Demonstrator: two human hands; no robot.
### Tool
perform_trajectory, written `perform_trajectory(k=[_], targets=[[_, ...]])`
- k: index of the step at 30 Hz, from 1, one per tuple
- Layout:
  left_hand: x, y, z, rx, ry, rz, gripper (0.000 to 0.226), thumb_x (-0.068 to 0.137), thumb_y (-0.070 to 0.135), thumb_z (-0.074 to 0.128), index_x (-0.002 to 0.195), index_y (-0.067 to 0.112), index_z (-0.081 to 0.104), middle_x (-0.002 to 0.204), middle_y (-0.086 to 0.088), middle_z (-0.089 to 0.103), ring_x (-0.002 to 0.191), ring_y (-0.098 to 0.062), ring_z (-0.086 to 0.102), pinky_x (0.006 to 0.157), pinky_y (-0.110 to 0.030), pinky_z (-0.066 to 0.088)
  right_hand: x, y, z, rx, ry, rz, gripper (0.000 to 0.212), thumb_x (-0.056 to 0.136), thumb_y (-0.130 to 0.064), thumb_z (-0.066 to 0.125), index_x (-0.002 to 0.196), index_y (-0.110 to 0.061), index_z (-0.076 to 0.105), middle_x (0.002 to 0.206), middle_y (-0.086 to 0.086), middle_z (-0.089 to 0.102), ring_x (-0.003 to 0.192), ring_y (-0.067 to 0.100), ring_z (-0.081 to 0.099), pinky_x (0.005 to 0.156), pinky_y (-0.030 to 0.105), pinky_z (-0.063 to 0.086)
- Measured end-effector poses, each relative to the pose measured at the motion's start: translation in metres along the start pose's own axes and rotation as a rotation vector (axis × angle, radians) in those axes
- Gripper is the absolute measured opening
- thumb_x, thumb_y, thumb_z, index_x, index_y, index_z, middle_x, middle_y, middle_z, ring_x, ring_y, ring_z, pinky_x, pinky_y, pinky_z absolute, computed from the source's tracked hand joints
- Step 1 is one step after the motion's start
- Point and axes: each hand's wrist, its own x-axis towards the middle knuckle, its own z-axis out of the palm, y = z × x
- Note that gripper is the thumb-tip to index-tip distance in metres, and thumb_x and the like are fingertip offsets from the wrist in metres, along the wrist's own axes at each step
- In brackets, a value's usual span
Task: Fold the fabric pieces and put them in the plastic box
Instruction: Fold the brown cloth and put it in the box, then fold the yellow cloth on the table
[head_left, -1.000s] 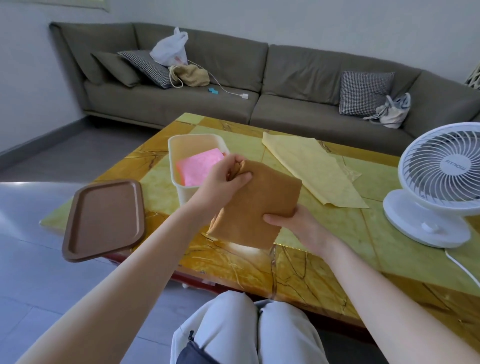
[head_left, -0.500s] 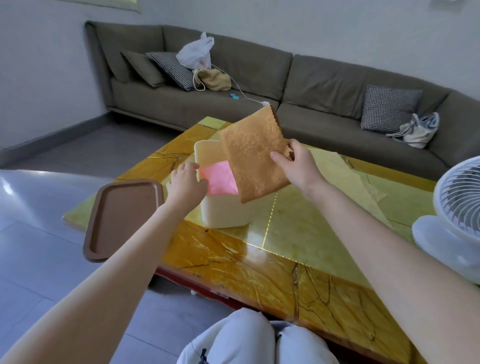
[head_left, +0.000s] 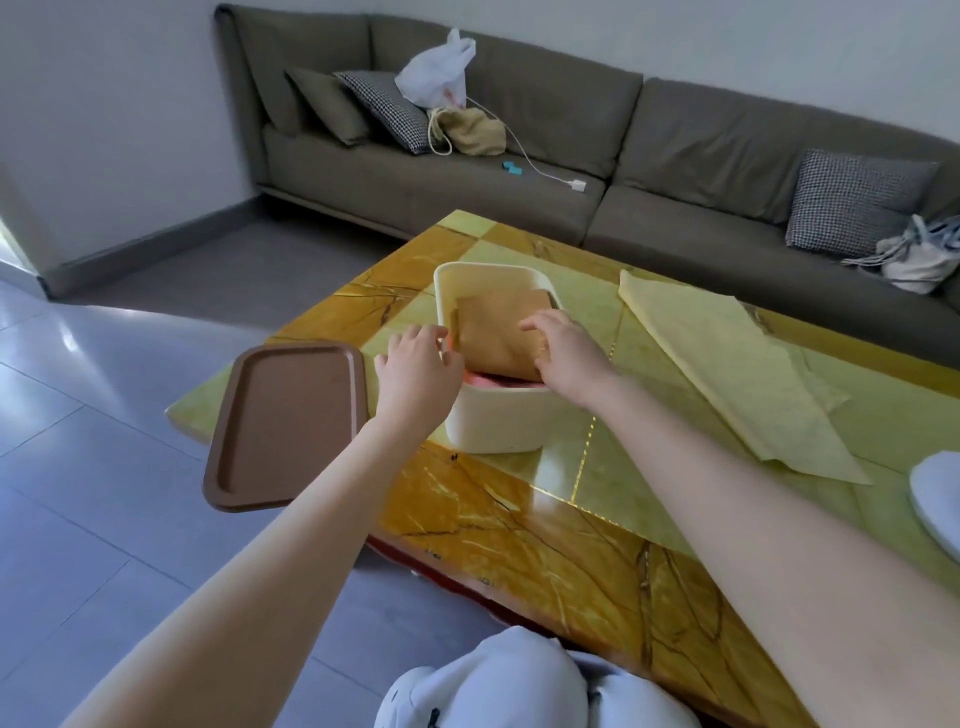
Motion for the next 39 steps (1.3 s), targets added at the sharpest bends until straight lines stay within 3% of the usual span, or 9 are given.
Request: perform_trajectory(k=[5, 9, 15, 18, 26, 29, 33, 36, 39], targets=[[-0.002, 0.000, 0.003, 0.065, 0.007, 0.022, 0.039, 0.094, 0.021, 0.037, 0.132, 0.015, 0.047, 0.131, -0.004, 0.049, 0.124, -0.024, 0.037, 0.100, -0.040, 0.026, 0.003, -0.010, -0.003, -0.199, -0.098, -0.171, 0.052, 0.085, -0.032, 0.067, 0.134, -0.026, 0.050, 0.144, 0.002, 0.044, 0.139, 0.022, 0.029, 0.114, 0.036, 0.020], [-0.005, 0.003, 0.004, 0.090, -0.002, 0.015, 0.040, 0.095, 0.020, 0.035, 0.133, 0.015, 0.046, 0.132, -0.005, 0.047, 0.125, -0.024, 0.036, 0.100, -0.040, 0.026, 0.006, -0.018, -0.004, -0.321, -0.050, -0.130, 0.041, 0.087, -0.014, 0.058, 0.125, -0.029, 0.057, 0.125, 0.004, 0.060, 0.114, 0.027, 0.054, 0.093, 0.035, 0.043], [-0.006, 0.007, 0.002, 0.110, 0.013, 0.010, 0.039, 0.097, 0.023, 0.032, 0.132, 0.014, 0.046, 0.132, -0.006, 0.047, 0.124, -0.025, 0.037, 0.100, -0.041, 0.026, -0.007, -0.015, -0.014, -0.319, 0.091, -0.158, 0.037, 0.086, -0.004, 0.049, 0.111, -0.026, 0.064, 0.104, 0.006, 0.068, 0.096, 0.029, 0.061, 0.080, 0.038, 0.050], [-0.006, 0.007, 0.003, 0.120, -0.001, 0.003, 0.041, 0.097, 0.023, 0.032, 0.135, 0.013, 0.044, 0.136, -0.007, 0.045, 0.126, -0.026, 0.035, 0.102, -0.043, 0.025, -0.018, -0.005, -0.017, -0.278, 0.131, -0.232, 0.038, 0.087, -0.006, 0.049, 0.116, -0.027, 0.064, 0.106, 0.004, 0.069, 0.097, 0.026, 0.062, 0.081, 0.038, 0.051], [-0.007, 0.012, 0.001, 0.183, -0.031, -0.009, 0.042, 0.097, 0.019, 0.030, 0.138, 0.013, 0.041, 0.136, -0.009, 0.042, 0.126, -0.028, 0.034, 0.102, -0.044, 0.026, -0.031, 0.015, -0.002, -0.070, -0.244, -0.157, 0.040, 0.102, -0.037, 0.028, 0.136, -0.027, 0.049, 0.142, -0.003, 0.048, 0.134, 0.018, 0.040, 0.112, 0.037, 0.031], [-0.014, 0.019, 0.003, 0.253, 0.028, 0.045, 0.038, 0.094, 0.014, 0.035, 0.130, 0.011, 0.046, 0.129, -0.012, 0.042, 0.118, -0.030, 0.035, 0.097, -0.040, 0.028, -0.048, 0.021, 0.003, 0.012, -0.099, -0.221, 0.039, 0.102, -0.032, 0.031, 0.133, -0.018, 0.051, 0.142, -0.003, 0.048, 0.134, 0.014, 0.036, 0.108, 0.025, 0.024], [-0.045, 0.044, 0.027, 0.169, 0.144, 0.279, 0.028, 0.088, 0.008, 0.044, 0.114, 0.010, 0.053, 0.112, -0.011, 0.047, 0.103, -0.028, 0.041, 0.087, -0.033, 0.031, -0.088, 0.052, 0.005, 0.068, 0.266, -0.223, 0.023, 0.099, -0.016, 0.043, 0.114, -0.011, 0.060, 0.116, 0.001, 0.058, 0.106, 0.018, 0.055, 0.082, 0.025, 0.043], [-0.069, 0.060, 0.059, 0.140, 0.006, 0.432, 0.023, 0.087, 0.007, 0.046, 0.108, 0.010, 0.054, 0.106, -0.008, 0.048, 0.099, -0.026, 0.044, 0.084, -0.030, 0.031, -0.116, 0.089, 0.005, 0.031, 0.271, -0.057, 0.020, 0.097, -0.013, 0.044, 0.110, -0.012, 0.060, 0.113, 0.000, 0.055, 0.096, 0.018, 0.057, 0.070, 0.028, 0.044], [-0.083, 0.070, 0.102, 0.193, -0.296, 0.459, 0.031, 0.091, 0.012, 0.042, 0.120, 0.018, 0.052, 0.119, -0.003, 0.046, 0.113, -0.023, 0.041, 0.092, -0.030, 0.030, -0.141, 0.140, 0.001, -0.040, 0.148, 0.168, 0.025, 0.096, -0.009, 0.044, 0.118, -0.014, 0.055, 0.127, -0.001, 0.046, 0.091, 0.012, 0.054, 0.070, 0.025, 0.044]])
